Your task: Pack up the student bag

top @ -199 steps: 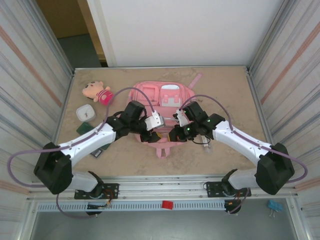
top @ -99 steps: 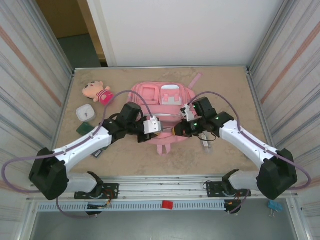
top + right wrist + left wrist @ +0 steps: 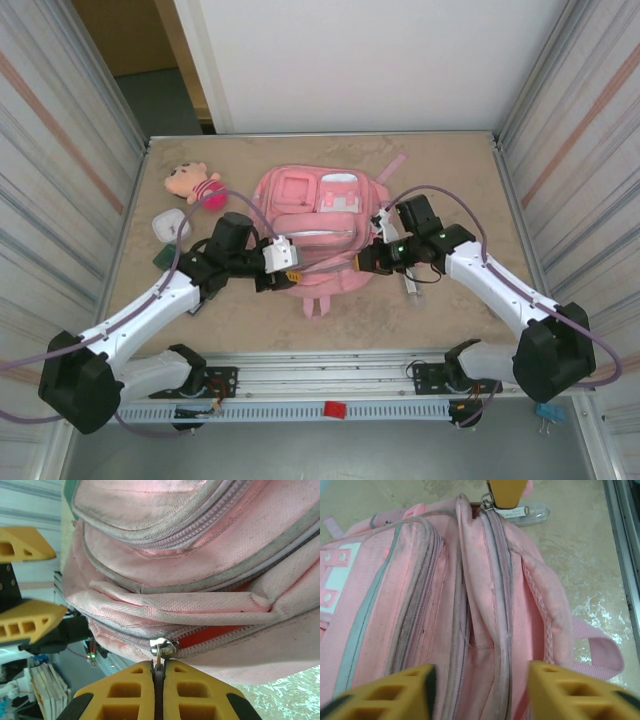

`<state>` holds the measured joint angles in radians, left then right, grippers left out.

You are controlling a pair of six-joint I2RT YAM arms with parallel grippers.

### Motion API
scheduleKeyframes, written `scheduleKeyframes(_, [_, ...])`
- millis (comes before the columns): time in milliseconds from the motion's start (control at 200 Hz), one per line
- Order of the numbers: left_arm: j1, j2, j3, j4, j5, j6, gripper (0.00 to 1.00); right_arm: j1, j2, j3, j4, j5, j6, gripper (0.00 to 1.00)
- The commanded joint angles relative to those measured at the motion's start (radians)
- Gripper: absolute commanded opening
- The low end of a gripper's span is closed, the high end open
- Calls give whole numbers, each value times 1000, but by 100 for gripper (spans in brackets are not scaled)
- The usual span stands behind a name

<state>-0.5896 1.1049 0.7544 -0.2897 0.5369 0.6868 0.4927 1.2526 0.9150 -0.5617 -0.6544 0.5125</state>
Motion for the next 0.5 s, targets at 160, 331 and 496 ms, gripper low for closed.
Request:
scheduleKeyframes(160, [-118,64,111,54,-100,-165,76,67,1,97,42,-11,0,0])
scheduleKeyframes(331, [-150,174,167,70,-164,-150,71,79,-3,96,62,-30,10,0])
scheduleKeyframes(496, [-164,239,187,52,-222,-126,40,72,-25,81,68,-22,6,0])
